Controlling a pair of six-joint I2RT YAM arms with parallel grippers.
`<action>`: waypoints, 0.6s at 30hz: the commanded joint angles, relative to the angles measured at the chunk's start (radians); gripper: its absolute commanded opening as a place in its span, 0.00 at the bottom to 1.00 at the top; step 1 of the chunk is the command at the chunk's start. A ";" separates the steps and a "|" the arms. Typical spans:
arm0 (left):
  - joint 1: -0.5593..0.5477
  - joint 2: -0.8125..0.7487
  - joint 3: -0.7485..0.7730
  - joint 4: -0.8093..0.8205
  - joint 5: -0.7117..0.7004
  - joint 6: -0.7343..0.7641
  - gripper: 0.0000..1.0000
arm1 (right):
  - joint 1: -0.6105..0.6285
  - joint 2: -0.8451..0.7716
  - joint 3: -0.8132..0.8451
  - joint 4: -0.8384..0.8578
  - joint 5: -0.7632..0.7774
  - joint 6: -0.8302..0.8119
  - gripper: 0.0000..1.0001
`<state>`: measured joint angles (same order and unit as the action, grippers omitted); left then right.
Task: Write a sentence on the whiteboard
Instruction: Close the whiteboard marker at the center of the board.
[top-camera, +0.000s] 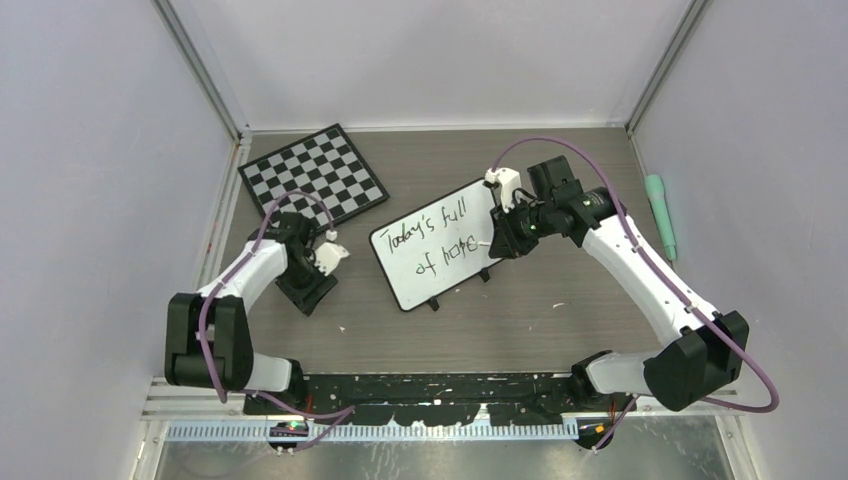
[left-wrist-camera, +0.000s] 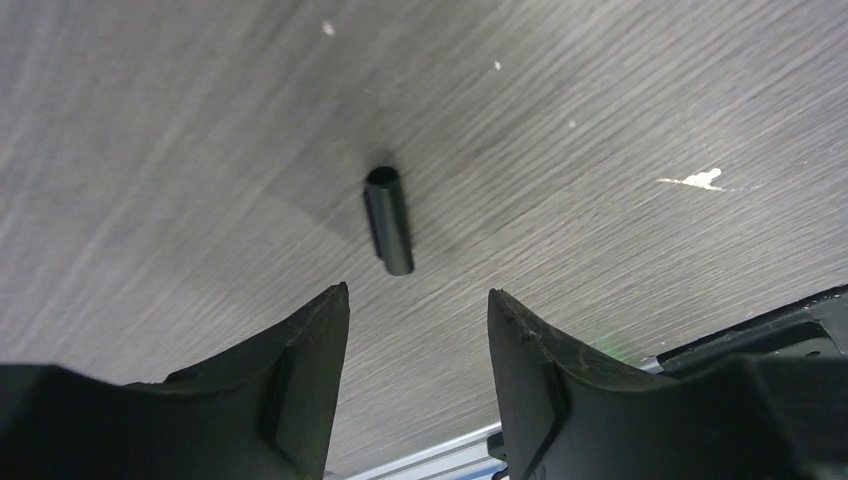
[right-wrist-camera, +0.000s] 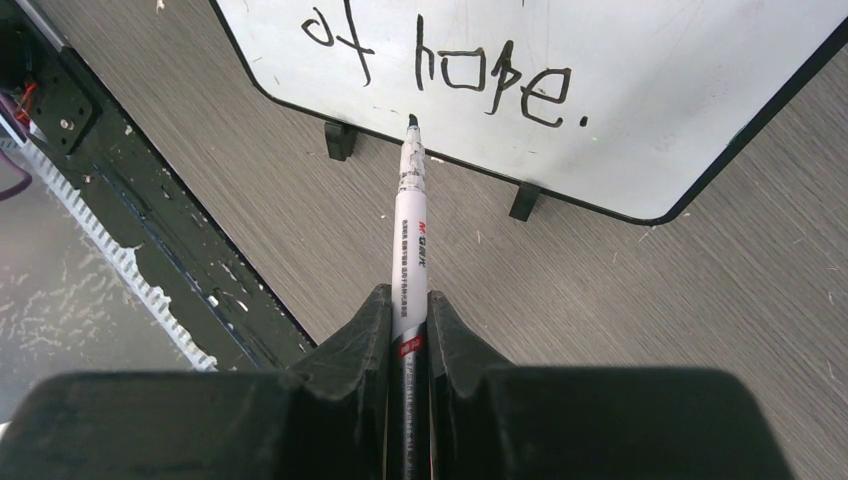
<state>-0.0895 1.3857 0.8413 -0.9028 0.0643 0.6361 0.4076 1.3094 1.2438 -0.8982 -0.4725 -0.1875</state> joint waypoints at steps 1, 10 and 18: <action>0.007 -0.062 -0.062 0.091 0.020 0.002 0.55 | -0.007 -0.035 -0.001 0.021 -0.010 0.005 0.00; 0.085 -0.108 -0.118 0.199 0.137 0.046 0.54 | -0.011 -0.050 -0.008 0.018 0.001 0.005 0.00; 0.190 -0.147 -0.168 0.200 0.240 0.142 0.52 | -0.013 -0.041 -0.001 0.018 0.011 0.003 0.00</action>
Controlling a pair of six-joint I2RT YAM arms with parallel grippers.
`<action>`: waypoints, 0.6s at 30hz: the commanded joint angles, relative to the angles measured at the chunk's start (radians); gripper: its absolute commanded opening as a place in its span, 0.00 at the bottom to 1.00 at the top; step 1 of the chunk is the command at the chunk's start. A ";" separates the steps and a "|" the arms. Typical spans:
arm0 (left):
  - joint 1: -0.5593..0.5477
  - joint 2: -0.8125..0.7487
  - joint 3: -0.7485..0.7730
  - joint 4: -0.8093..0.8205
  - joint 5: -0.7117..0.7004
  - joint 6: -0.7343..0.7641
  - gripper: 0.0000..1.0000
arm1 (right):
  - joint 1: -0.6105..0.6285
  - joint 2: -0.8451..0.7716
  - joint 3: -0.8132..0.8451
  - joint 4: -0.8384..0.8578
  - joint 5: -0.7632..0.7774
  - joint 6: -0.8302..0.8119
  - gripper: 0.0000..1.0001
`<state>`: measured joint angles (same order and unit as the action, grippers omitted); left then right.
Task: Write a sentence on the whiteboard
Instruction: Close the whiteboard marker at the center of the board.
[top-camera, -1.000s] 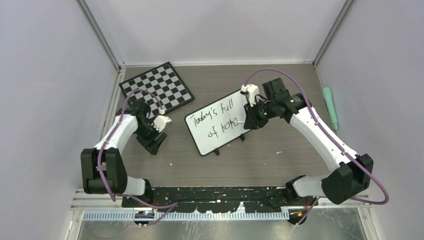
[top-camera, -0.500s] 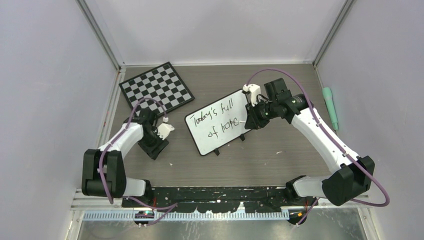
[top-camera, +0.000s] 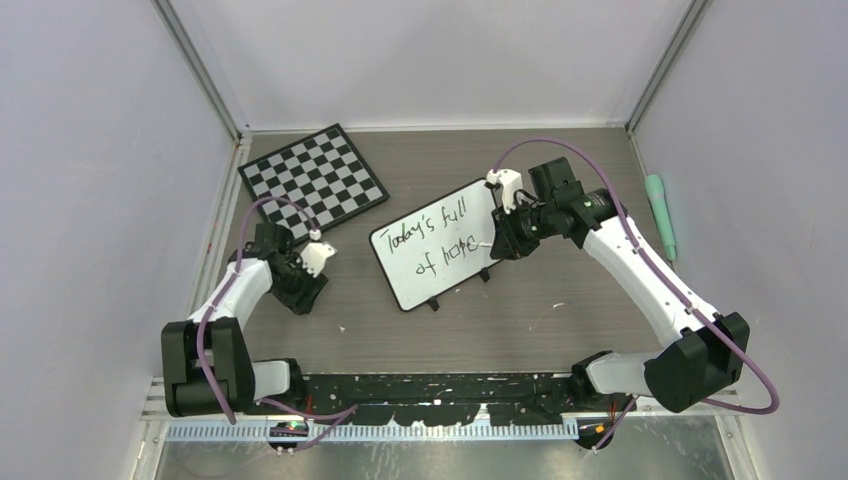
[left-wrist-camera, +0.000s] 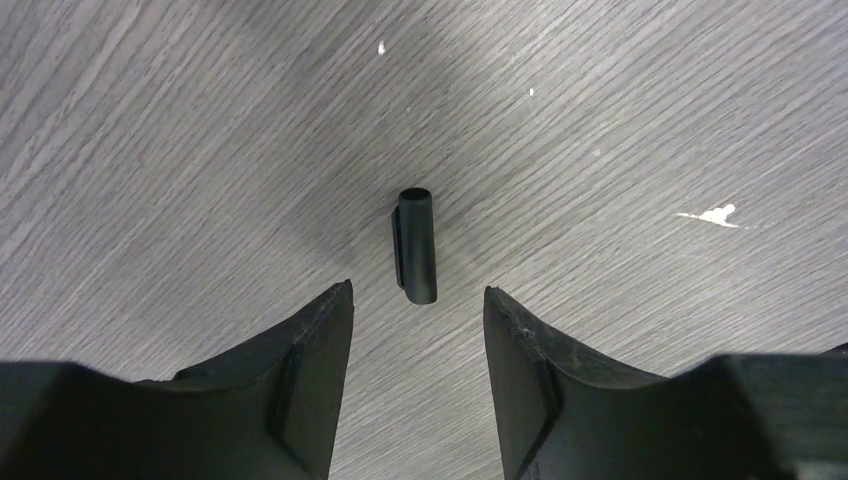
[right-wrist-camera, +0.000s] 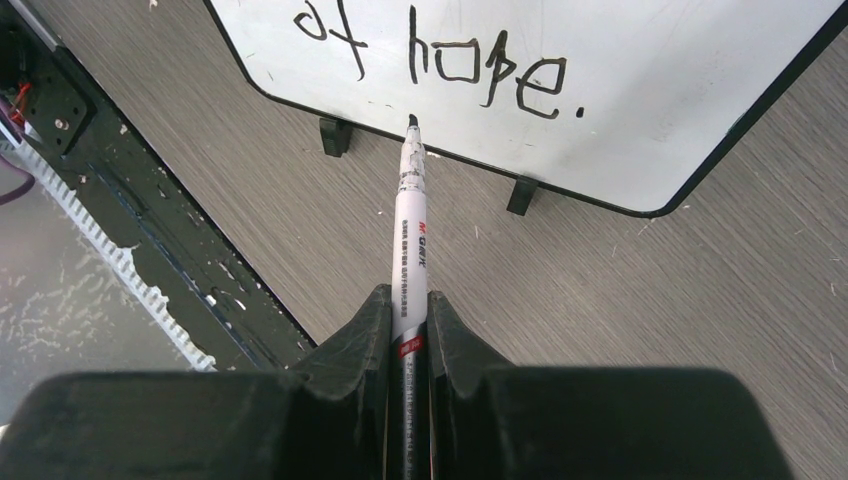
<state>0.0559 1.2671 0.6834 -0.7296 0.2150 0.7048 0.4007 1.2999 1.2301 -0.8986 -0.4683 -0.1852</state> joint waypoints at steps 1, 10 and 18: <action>0.056 -0.024 -0.014 0.025 0.100 0.086 0.51 | -0.005 -0.029 0.013 0.017 0.007 0.002 0.00; 0.081 0.056 -0.034 0.072 0.178 0.105 0.48 | -0.007 -0.016 0.041 -0.016 0.008 -0.008 0.00; 0.082 0.074 -0.085 0.154 0.120 0.126 0.28 | -0.007 -0.022 0.079 -0.049 0.023 -0.020 0.00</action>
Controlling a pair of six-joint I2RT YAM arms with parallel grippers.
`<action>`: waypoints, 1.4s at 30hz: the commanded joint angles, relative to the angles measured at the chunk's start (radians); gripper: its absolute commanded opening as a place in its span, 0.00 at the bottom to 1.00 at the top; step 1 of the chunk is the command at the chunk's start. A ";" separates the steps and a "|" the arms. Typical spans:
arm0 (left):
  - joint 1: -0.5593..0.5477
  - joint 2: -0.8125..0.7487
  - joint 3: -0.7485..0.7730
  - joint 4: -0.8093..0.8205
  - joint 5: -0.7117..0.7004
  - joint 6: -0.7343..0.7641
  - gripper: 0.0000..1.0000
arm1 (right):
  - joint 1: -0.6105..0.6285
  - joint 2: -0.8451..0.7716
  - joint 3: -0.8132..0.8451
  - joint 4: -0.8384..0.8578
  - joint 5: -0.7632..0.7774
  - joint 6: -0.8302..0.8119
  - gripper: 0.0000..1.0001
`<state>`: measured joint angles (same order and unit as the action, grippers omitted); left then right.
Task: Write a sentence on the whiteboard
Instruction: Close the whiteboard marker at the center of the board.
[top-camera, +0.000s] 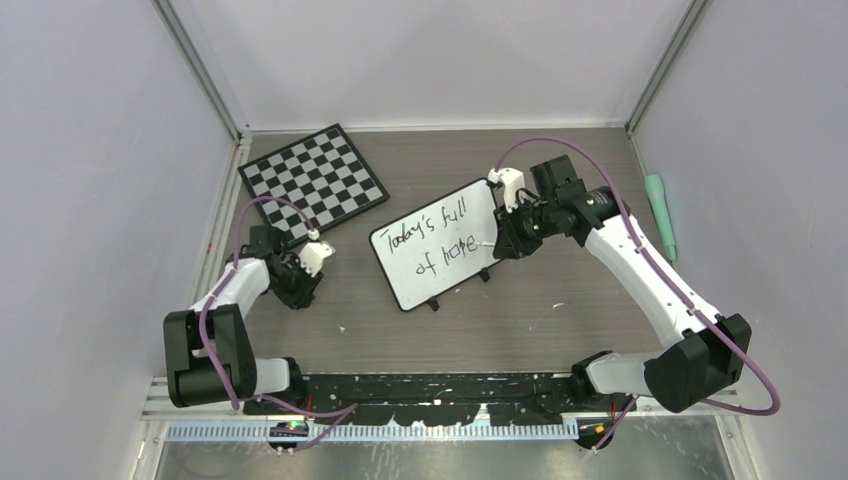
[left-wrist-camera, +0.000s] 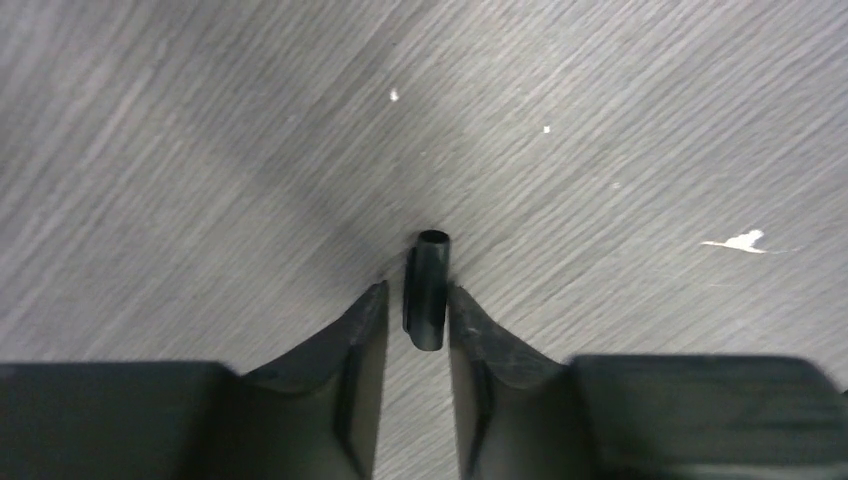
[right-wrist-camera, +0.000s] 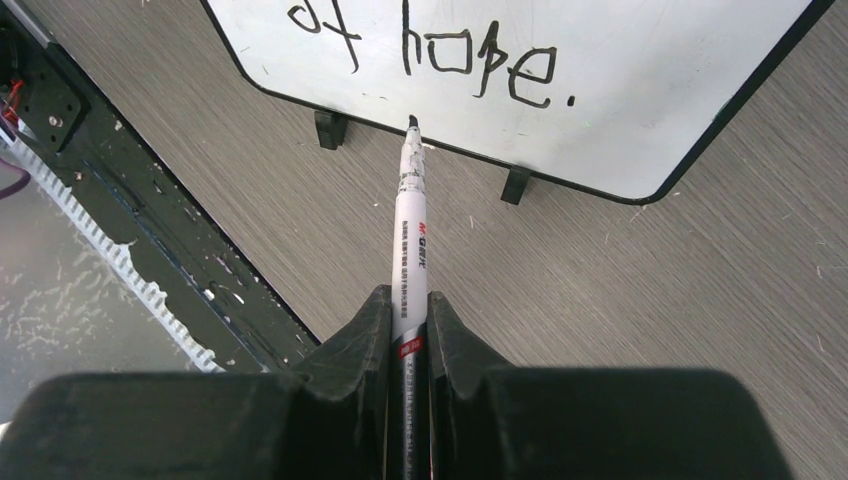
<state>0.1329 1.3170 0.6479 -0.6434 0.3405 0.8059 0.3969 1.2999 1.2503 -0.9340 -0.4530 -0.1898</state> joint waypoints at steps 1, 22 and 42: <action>0.004 0.017 -0.051 0.076 -0.010 0.027 0.22 | -0.003 -0.021 0.063 -0.015 0.007 -0.016 0.00; -0.384 -0.118 0.804 -0.630 0.149 -0.108 0.00 | -0.002 0.010 0.194 -0.002 -0.339 0.187 0.00; -0.808 0.074 1.023 -0.608 0.254 -0.161 0.00 | 0.114 -0.083 0.030 0.236 -0.581 0.461 0.00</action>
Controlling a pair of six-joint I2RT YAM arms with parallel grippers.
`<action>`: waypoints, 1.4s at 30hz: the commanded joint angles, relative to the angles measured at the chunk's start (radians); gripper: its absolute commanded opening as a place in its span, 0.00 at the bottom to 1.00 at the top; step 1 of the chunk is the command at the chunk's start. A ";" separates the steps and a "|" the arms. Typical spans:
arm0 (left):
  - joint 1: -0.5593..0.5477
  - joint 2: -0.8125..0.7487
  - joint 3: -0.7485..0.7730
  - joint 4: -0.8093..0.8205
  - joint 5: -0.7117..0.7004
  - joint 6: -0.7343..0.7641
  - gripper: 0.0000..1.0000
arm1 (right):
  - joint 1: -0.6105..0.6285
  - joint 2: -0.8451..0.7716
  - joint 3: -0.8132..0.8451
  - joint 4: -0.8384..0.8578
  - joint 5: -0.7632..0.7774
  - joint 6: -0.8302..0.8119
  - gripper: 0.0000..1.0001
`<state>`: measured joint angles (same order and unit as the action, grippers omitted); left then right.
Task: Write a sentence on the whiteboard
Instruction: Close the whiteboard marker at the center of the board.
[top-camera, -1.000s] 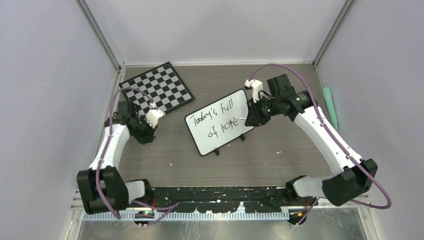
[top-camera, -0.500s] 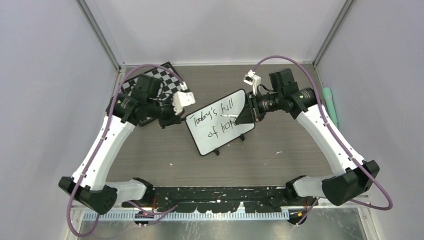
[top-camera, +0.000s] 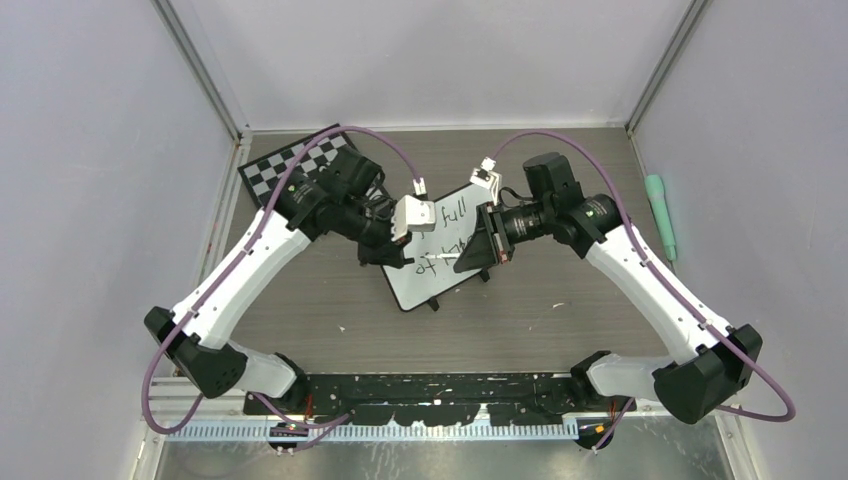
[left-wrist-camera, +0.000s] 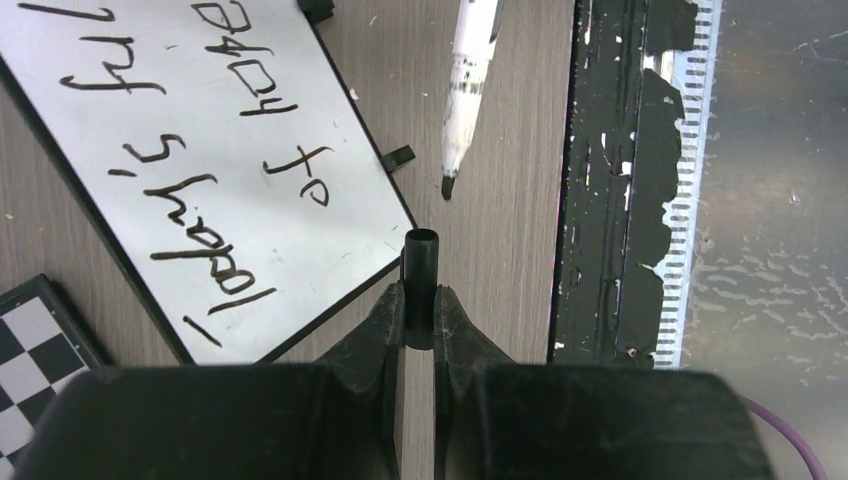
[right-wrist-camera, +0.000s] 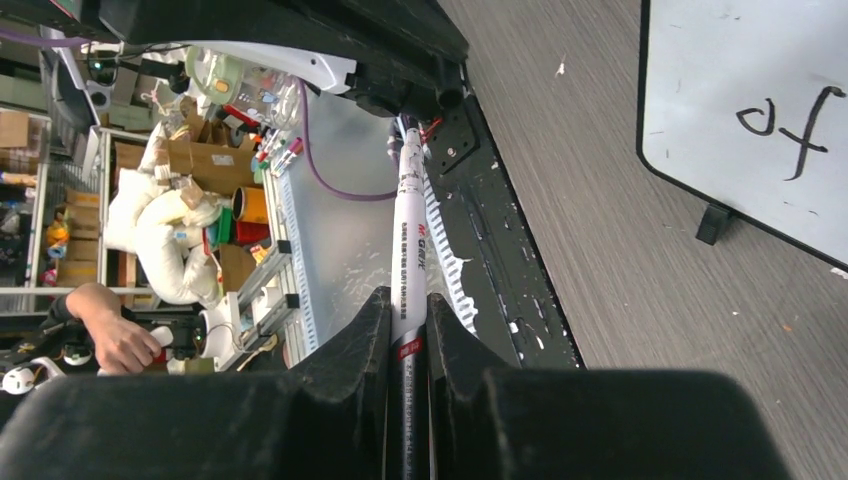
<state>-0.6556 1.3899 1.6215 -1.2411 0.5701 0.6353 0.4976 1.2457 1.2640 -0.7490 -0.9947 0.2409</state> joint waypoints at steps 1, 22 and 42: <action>-0.022 0.001 0.051 -0.009 0.028 0.010 0.00 | 0.018 -0.029 0.018 0.050 -0.040 0.031 0.00; -0.026 -0.040 0.057 -0.031 0.070 0.023 0.00 | 0.053 0.011 0.059 -0.035 0.030 -0.060 0.00; -0.026 -0.026 0.084 -0.039 0.096 0.010 0.00 | 0.068 0.027 0.085 -0.053 0.031 -0.077 0.00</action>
<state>-0.6788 1.3815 1.6585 -1.2743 0.6315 0.6399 0.5591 1.2705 1.3159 -0.8009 -0.9653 0.1822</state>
